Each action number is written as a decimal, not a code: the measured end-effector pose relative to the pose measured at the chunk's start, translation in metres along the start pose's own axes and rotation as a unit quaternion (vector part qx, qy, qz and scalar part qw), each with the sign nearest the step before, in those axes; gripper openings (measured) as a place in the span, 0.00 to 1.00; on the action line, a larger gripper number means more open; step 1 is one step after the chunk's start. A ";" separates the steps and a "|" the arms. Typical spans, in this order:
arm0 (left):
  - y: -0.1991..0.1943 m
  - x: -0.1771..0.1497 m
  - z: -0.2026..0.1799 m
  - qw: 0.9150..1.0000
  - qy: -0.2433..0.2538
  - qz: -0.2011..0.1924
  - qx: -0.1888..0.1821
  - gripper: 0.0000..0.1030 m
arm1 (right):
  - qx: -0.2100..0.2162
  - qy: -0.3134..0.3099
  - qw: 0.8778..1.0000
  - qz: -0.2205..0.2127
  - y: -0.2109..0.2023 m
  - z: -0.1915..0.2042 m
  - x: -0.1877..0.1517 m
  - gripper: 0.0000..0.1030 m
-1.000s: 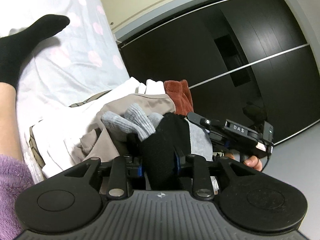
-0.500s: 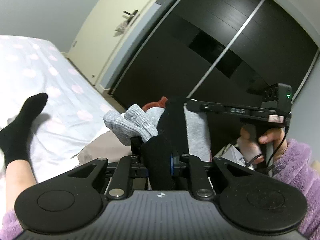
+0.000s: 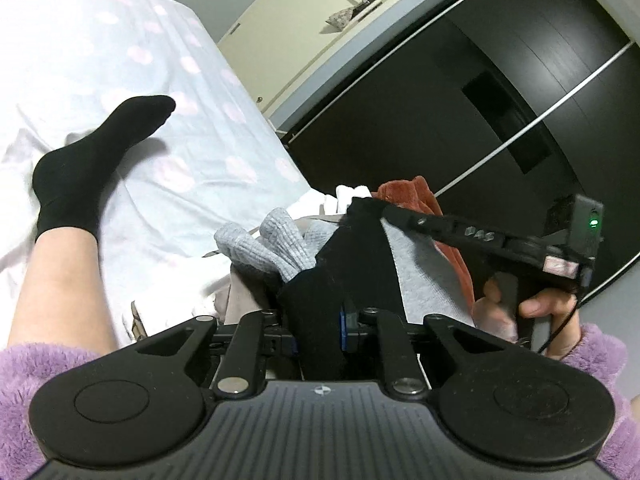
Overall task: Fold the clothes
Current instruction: 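Carry the folded shirt with both grippers over to the clothes stack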
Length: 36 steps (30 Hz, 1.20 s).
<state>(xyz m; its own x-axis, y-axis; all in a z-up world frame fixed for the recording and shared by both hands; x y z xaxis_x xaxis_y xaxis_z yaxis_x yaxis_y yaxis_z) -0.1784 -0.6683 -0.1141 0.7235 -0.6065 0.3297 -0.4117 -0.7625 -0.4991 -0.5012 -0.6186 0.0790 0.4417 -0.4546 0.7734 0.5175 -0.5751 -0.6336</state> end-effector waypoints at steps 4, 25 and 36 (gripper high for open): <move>-0.003 -0.001 0.001 1.000 0.007 0.004 0.008 0.14 | -0.011 0.012 0.999 -0.030 -0.054 -0.007 -0.010 0.30; -0.009 -0.004 0.000 1.000 0.003 0.003 0.022 0.14 | 0.092 0.274 0.952 -0.105 -0.152 0.009 -0.212 0.37; -0.022 -0.001 -0.016 0.999 -0.040 -0.008 -0.001 0.13 | 0.072 0.310 0.930 -0.187 -0.206 0.012 -0.172 0.08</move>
<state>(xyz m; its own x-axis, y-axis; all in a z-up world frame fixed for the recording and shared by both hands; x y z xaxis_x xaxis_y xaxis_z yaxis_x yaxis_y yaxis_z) -0.1786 -0.6542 -0.0905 0.7721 -0.5740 0.2729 -0.4006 -0.7728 -0.4922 -0.6751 -0.4142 0.0765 -0.2719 -0.5715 0.7743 0.6630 -0.6944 -0.2797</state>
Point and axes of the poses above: each gripper's, at about its wrist camera, not at the fingertips, and y roughly the way its jaws point, z to its left, x to its top, the point moved 7 cm from there along y, roughly the way its jaws point, and after that the axes turned 15 degrees about -y, right-handed, at the moved point
